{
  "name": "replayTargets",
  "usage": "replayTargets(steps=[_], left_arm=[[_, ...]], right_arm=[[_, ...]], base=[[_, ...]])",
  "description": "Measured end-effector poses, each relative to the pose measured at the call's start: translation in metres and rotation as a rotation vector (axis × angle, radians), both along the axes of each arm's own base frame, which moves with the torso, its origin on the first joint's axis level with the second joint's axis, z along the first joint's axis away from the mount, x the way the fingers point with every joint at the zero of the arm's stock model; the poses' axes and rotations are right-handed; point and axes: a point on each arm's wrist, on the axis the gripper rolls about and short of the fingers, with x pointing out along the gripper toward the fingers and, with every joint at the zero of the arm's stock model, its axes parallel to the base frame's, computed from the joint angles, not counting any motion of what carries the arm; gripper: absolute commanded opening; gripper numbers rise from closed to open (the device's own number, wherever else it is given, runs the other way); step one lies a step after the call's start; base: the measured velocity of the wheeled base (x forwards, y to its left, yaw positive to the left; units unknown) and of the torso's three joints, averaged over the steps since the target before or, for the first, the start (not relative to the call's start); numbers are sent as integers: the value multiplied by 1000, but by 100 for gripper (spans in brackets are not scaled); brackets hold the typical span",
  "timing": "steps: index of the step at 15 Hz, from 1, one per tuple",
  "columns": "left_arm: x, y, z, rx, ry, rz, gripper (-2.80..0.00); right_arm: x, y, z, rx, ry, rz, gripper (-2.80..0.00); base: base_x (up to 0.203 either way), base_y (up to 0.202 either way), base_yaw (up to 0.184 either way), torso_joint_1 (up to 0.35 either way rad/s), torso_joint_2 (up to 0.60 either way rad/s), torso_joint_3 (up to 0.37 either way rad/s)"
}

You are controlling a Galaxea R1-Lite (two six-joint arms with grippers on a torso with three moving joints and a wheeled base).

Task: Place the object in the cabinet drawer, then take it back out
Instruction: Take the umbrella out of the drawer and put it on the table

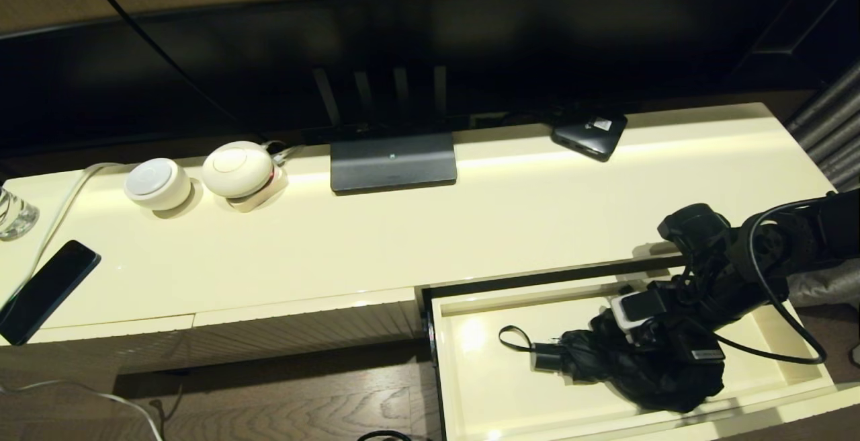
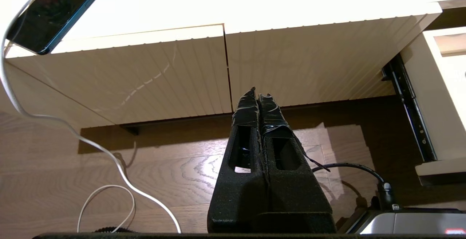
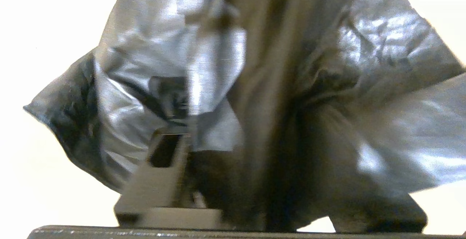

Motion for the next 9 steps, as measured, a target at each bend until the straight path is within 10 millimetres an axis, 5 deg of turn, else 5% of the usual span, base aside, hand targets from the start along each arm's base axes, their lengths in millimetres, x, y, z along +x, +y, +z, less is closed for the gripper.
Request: replayTargets(steps=[9], left_arm=[[0,0,0,0,1,0,-280]], right_arm=[[-3,0,2,6,-7,-1,-280]], base=[[0,0,0,0,0,0]])
